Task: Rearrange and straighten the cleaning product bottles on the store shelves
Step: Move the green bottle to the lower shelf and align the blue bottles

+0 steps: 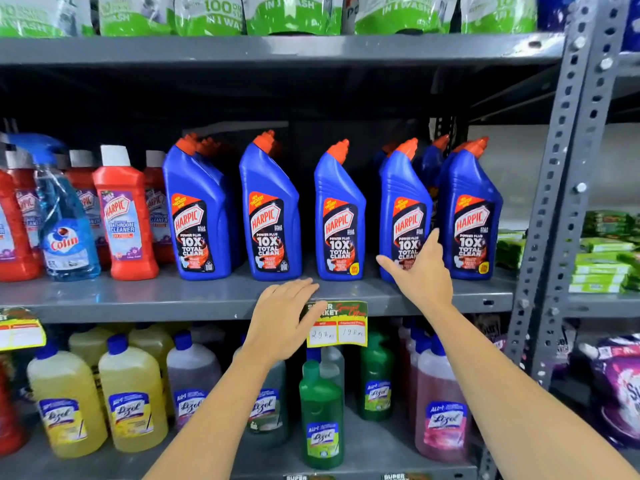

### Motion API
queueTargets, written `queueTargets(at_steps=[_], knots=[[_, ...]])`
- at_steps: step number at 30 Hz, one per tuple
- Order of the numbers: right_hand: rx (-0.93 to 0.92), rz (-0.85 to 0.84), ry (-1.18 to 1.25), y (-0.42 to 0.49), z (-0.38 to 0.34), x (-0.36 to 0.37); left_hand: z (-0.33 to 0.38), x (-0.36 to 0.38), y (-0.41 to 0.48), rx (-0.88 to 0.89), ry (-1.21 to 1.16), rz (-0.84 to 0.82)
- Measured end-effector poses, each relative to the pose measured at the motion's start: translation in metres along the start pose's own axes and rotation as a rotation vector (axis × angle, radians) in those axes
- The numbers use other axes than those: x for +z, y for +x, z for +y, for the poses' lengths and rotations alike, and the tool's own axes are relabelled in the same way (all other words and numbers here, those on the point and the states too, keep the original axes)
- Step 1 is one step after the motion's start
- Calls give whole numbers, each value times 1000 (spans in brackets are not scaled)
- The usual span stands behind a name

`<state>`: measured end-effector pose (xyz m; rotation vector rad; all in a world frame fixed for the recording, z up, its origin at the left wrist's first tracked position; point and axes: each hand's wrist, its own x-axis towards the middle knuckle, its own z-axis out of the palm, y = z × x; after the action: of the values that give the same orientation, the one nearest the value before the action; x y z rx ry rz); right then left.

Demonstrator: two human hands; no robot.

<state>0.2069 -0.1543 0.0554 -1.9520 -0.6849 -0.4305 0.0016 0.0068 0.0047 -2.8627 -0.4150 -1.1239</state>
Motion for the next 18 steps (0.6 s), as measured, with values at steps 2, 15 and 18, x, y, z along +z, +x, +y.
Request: queueTargets(at_steps=[2, 15, 18], knots=[[-81, 195, 135, -11, 3, 1, 1, 0, -4, 2, -32, 40], [-71, -113, 236, -221, 86, 128, -41, 127, -202, -138, -64, -336], [80, -295, 115, -237, 88, 153, -51, 161, -236, -174, -80, -555]])
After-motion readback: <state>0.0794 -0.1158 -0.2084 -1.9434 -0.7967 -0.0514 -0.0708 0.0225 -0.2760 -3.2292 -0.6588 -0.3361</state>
